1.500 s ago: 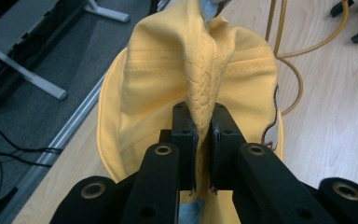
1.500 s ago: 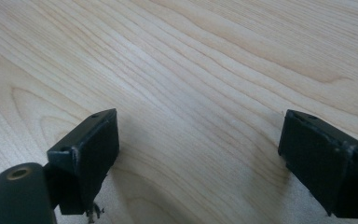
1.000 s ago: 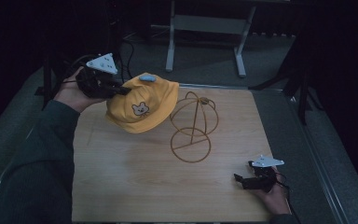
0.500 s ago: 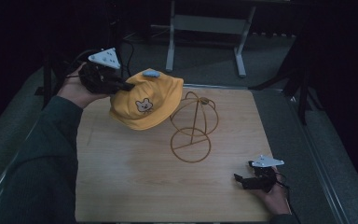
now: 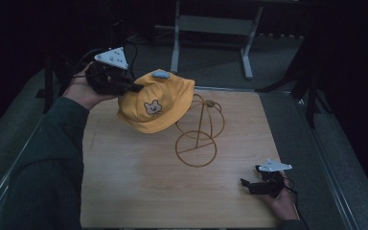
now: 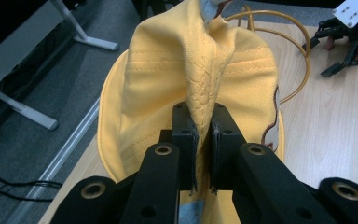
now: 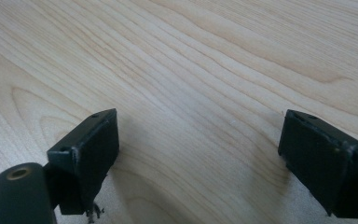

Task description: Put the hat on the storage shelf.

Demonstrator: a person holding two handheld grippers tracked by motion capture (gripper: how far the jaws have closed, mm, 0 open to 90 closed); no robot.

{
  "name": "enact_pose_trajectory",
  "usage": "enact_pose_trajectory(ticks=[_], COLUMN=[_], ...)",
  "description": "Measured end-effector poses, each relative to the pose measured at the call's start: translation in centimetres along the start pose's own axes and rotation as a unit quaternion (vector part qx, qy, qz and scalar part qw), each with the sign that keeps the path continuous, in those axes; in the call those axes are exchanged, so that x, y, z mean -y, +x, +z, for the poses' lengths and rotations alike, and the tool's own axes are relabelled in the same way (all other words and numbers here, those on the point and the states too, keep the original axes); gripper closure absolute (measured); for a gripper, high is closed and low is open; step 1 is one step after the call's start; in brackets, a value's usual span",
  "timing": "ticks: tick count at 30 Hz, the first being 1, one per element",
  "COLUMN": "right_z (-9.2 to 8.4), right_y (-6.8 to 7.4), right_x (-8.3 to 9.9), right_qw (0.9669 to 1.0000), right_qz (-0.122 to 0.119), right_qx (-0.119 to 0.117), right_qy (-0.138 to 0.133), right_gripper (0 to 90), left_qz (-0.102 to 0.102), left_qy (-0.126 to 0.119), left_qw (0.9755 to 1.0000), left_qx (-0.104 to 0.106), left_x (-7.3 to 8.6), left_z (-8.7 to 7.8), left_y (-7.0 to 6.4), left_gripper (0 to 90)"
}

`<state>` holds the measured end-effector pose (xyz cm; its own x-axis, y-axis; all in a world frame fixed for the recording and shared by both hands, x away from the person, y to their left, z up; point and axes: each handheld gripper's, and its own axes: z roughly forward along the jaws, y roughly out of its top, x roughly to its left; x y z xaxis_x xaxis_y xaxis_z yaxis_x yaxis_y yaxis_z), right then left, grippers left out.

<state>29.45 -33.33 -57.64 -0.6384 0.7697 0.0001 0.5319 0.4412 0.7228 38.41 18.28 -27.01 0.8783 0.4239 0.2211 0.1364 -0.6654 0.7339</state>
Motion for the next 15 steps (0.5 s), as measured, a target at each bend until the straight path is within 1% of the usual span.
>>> enact_pose_trajectory(ticks=[3,8,15], right_z=[0.0,0.0,0.0], right_y=[0.0,0.0,0.0], right_x=[0.0,0.0,0.0], right_qw=[1.0,1.0,1.0], right_qz=[0.0,0.0,0.0], right_qx=[0.0,0.0,0.0], right_qy=[0.0,0.0,-0.001], right_gripper=[12.1,12.1,12.1], left_qz=[0.002,0.006,0.016], left_qy=[-0.002,0.002,-0.014], left_qw=[1.0,1.0,0.9996], left_qx=[0.003,0.003,0.016], left_x=[-0.2,-0.4,-1.4], left_z=[0.0,0.1,0.1], left_y=[-0.1,-0.2,-0.6], left_gripper=[83.0,83.0,83.0])
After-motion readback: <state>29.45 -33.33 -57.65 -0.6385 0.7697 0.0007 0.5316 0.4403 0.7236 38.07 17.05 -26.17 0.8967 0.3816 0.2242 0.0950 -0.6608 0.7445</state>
